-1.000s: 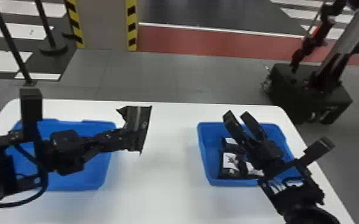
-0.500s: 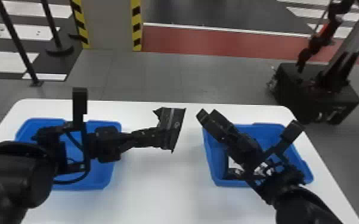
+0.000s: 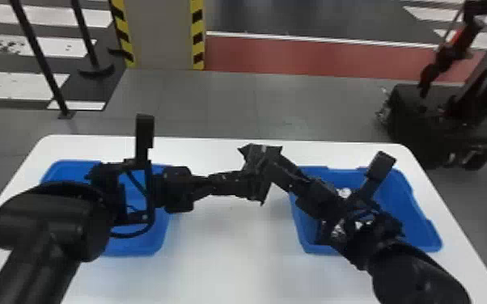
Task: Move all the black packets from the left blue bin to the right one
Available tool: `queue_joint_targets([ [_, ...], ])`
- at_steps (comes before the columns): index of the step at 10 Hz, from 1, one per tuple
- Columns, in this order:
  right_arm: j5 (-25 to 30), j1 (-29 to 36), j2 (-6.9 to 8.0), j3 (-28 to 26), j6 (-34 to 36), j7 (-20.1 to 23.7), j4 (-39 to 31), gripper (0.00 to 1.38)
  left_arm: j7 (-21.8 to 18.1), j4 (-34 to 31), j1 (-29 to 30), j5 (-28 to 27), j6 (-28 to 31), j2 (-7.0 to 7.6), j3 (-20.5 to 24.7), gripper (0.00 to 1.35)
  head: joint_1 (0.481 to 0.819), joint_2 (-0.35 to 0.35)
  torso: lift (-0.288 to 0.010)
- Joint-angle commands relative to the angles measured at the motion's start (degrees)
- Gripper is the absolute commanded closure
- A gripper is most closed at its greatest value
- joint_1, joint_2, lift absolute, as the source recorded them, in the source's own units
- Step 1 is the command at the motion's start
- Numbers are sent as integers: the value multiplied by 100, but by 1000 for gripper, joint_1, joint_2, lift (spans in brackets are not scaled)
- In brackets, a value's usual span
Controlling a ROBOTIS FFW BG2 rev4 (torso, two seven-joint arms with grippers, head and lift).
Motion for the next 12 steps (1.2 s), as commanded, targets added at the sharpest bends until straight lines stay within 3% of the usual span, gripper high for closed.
queue_joint_targets([
  [1,5,-63,5,38,1,0,17,257,-9,73,-32,-9,39,-32,-61,1202,695,-73,-110],
  [3,41,-63,5,118,1,44,88,1046,-9,143,-74,-44,11,-67,-34,1202,695,-75,-110],
  [4,164,-119,5,118,1,140,200,1055,0,143,-103,-70,11,-76,18,1202,695,-71,-110],
  [5,252,-161,5,118,-168,158,256,1253,-9,157,-131,-79,-17,-76,36,1202,695,-65,-110],
  [7,164,-189,5,118,-449,193,411,1277,35,143,-131,-105,-88,-102,71,1200,695,-63,-110],
  [8,23,-189,5,109,-575,184,467,1277,176,143,-60,-105,-116,-102,71,1021,695,-65,-110],
  [9,-82,-189,5,21,-660,184,495,1277,229,143,52,-176,-172,-93,168,578,695,-67,-110],
  [10,-12,-175,5,-199,-730,184,495,1277,229,129,151,-264,-242,-41,256,216,695,-68,-110],
  [11,85,-189,5,-577,-772,140,552,1277,229,73,390,-185,-383,65,352,76,695,-71,-110],
  [12,287,-274,5,-946,-871,70,720,1277,272,-321,713,-149,-397,144,554,128,695,-84,-110],
])
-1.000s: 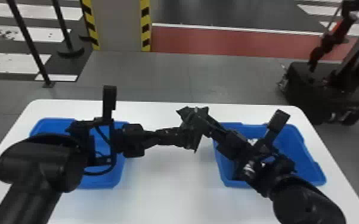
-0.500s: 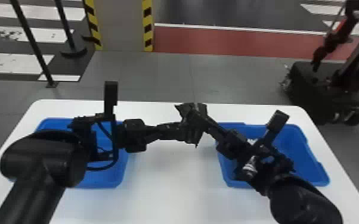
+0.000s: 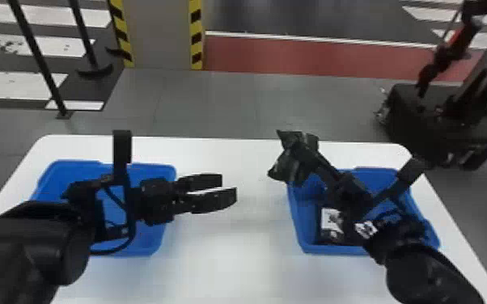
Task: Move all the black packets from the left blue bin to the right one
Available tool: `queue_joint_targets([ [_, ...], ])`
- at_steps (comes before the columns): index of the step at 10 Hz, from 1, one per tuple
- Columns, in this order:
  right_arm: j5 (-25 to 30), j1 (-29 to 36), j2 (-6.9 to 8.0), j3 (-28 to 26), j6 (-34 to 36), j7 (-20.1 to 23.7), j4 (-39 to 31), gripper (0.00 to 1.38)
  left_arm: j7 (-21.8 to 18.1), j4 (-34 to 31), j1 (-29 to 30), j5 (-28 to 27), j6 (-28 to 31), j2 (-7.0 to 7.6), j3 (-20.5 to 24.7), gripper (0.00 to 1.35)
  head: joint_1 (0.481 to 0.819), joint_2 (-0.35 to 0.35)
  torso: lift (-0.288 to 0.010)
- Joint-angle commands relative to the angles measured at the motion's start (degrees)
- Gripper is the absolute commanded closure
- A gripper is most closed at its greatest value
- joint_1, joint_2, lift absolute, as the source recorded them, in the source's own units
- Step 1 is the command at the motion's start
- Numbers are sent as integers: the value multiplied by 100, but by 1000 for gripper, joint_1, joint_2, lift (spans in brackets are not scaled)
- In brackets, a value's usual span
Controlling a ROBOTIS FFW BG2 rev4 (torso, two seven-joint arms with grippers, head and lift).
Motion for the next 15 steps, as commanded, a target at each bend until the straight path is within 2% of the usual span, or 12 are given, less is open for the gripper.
queue_joint_targets([
  [1,384,-95,5,-690,-282,-152,333,1277,76,-831,610,23,86,95,436,154,695,-111,-110],
  [2,384,-95,-26,-928,-465,-336,615,1277,94,-1281,905,23,86,103,770,157,695,-128,-110],
  [4,463,-95,-281,-1218,-577,-802,1022,1265,243,-2308,1608,102,86,95,1394,159,695,-185,-110],
  [5,674,-53,-378,-1332,-591,-1004,1008,1204,366,-2645,1847,93,72,95,1553,159,695,-193,-110],
  [6,841,3,-431,-1341,-591,-1268,868,792,498,-2842,2086,163,-125,68,1711,159,695,-211,-110],
  [7,1263,116,-413,-1455,-620,-1382,587,294,551,-2870,2241,269,-518,7,1816,159,695,-228,-110],
  [8,1799,453,-325,-1464,-760,-1443,66,32,612,-2926,2367,198,-814,-99,1974,159,695,-238,-110],
  [10,2458,1170,5,-1464,-1716,-1523,-679,200,885,-2941,2803,102,-1601,-239,2141,159,695,-236,-110],
  [12,2977,1592,5,-1446,-2476,-1549,-1101,263,1474,-3278,3633,-30,-2389,-486,2273,159,695,-211,-110],
  [13,3074,1958,5,-1332,-2870,-1549,-1382,262,1887,-3376,4027,-21,-2853,-626,2177,159,695,-200,-110],
  [15,2951,2563,5,-1059,-3784,-1549,-1537,243,2669,-3658,4617,-48,-3654,-802,1887,159,695,-173,-110],
])
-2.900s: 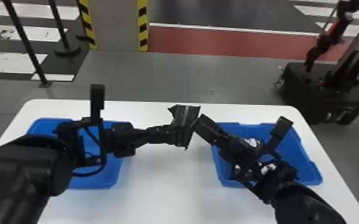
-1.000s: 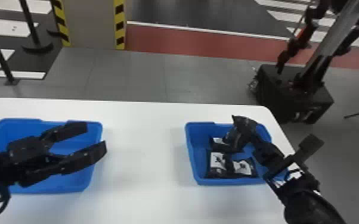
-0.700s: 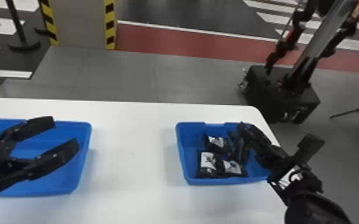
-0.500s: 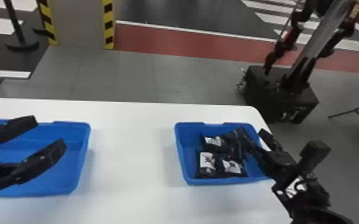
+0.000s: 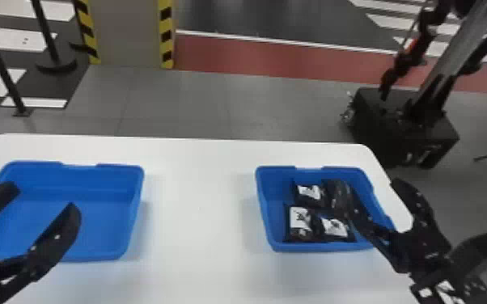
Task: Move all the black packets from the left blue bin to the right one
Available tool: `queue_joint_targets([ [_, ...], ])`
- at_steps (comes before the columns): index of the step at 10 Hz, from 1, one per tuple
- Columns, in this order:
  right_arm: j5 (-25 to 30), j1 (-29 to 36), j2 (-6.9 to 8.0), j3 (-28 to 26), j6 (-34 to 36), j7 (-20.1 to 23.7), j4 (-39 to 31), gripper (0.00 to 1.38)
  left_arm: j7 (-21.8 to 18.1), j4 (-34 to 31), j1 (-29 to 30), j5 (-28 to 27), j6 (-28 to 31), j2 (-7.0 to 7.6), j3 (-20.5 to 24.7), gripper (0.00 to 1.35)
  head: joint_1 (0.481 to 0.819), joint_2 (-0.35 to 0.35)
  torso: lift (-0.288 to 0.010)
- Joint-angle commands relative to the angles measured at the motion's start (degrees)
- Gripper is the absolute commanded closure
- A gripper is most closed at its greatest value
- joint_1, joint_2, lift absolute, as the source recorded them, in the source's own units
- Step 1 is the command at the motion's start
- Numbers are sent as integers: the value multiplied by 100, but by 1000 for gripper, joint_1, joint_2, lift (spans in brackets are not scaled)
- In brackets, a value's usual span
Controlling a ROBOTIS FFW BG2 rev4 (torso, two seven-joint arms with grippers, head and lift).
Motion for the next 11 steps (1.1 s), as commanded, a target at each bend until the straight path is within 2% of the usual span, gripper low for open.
queue_joint_targets([
  [1,-37,488,22,145,-446,-8,-155,203,565,-286,512,-22,-561,-80,-322,159,695,-151,-110],
  [3,-81,938,22,330,-657,-140,-184,130,1189,-329,920,-22,-955,-53,-612,159,695,-130,-110],
  [4,-72,1093,22,365,-728,-158,-184,124,1294,-315,1089,-57,-969,-27,-656,159,695,-125,-110],
  [7,-63,1514,22,426,-812,-193,-324,124,1505,-315,1271,-92,-997,87,-788,159,695,-122,-110],
  [9,-89,1711,22,488,-812,-263,-423,125,1523,-315,1356,13,-1081,96,-840,159,695,-126,-110],
  [11,-98,1739,22,497,-812,-263,-465,128,1523,-315,1342,92,-1025,201,-937,159,695,-126,-110],
])
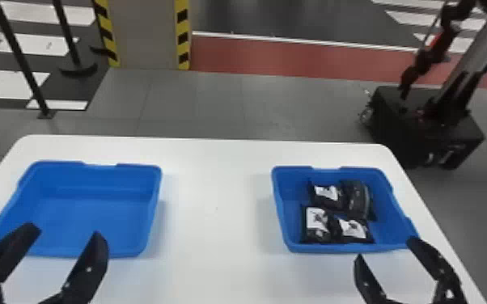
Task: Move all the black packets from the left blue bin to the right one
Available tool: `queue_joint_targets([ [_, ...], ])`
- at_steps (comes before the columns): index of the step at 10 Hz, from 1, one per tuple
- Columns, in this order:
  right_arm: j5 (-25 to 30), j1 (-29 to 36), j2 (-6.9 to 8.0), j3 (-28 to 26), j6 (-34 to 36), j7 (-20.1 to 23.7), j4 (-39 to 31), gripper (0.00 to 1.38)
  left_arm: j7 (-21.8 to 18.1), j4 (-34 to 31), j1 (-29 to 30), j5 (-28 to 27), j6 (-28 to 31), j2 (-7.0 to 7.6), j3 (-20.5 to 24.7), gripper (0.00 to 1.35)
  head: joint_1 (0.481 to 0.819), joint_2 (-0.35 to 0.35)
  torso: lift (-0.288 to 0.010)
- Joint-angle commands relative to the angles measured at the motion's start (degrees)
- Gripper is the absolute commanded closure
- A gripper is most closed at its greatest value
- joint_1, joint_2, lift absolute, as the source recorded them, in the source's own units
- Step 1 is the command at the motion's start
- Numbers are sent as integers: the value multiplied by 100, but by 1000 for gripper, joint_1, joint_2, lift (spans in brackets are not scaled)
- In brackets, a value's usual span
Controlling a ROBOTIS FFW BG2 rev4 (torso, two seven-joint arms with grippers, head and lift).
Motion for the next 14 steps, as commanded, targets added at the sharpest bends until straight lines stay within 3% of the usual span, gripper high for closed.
queue_joint_targets([
  [1,-3,5,23,3,0,1,-29,128,14,0,12,40,3,58,-53,159,695,-132,-110],
  [14,-117,5,23,126,14,9,-1,131,23,0,12,163,74,75,-79,159,695,-129,-110],
])
